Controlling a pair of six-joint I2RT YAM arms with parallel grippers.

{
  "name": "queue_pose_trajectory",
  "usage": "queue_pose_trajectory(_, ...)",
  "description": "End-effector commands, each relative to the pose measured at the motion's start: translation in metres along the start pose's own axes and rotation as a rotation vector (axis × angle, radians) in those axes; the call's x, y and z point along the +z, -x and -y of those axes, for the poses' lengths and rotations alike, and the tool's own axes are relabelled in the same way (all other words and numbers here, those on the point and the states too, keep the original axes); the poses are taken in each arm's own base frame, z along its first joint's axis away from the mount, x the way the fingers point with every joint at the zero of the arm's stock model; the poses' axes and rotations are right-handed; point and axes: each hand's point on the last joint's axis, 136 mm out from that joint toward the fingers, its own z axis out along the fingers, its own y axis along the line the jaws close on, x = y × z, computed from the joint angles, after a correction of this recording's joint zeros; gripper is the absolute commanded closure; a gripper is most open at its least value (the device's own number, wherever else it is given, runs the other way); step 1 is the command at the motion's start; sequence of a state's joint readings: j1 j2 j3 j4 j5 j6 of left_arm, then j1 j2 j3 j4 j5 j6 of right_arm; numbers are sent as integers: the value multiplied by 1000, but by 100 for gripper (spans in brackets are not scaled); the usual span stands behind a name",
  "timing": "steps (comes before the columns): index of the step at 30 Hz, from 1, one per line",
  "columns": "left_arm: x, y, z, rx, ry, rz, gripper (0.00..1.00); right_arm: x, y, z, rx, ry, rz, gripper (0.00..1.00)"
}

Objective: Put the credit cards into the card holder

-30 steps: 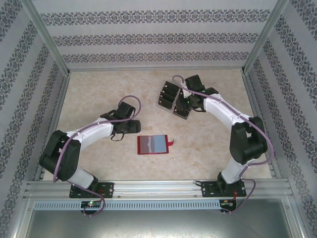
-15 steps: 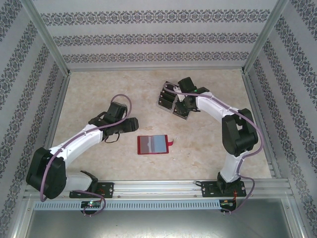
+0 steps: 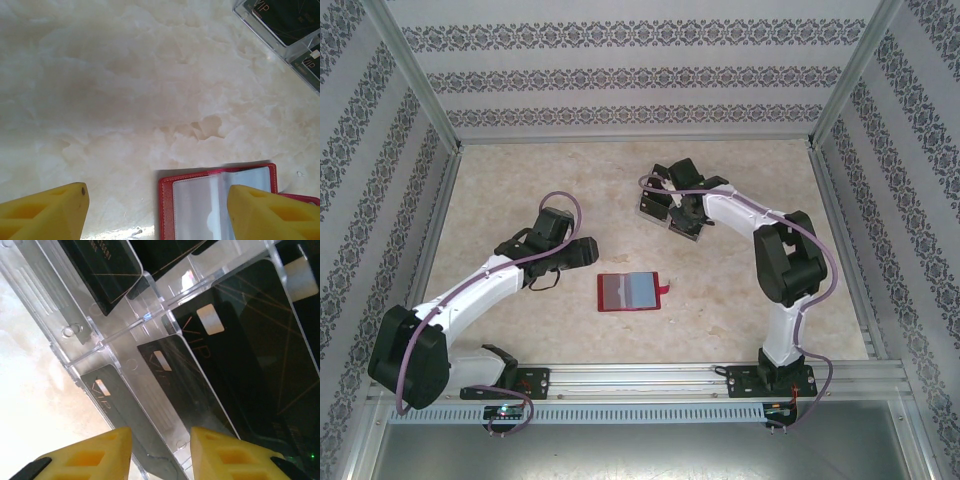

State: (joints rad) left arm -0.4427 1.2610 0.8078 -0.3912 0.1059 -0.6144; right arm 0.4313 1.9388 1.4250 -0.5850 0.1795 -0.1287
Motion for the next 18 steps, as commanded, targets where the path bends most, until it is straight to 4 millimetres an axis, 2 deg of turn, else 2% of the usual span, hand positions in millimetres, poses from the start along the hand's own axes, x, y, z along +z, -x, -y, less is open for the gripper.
queue_pose_trajectory(1,-2,3,2,-24,-22,12,26,4,1,-3,-44,-27,-22,66)
queue_pose_trajectory(13,0,5,3,-26,-25,15,26,4,-8,-12,-43,-1,-34,76)
queue_pose_trajectory(18,1,6,5,-28,-28,15,26,1,-7,-12,-52,3,-33,87)
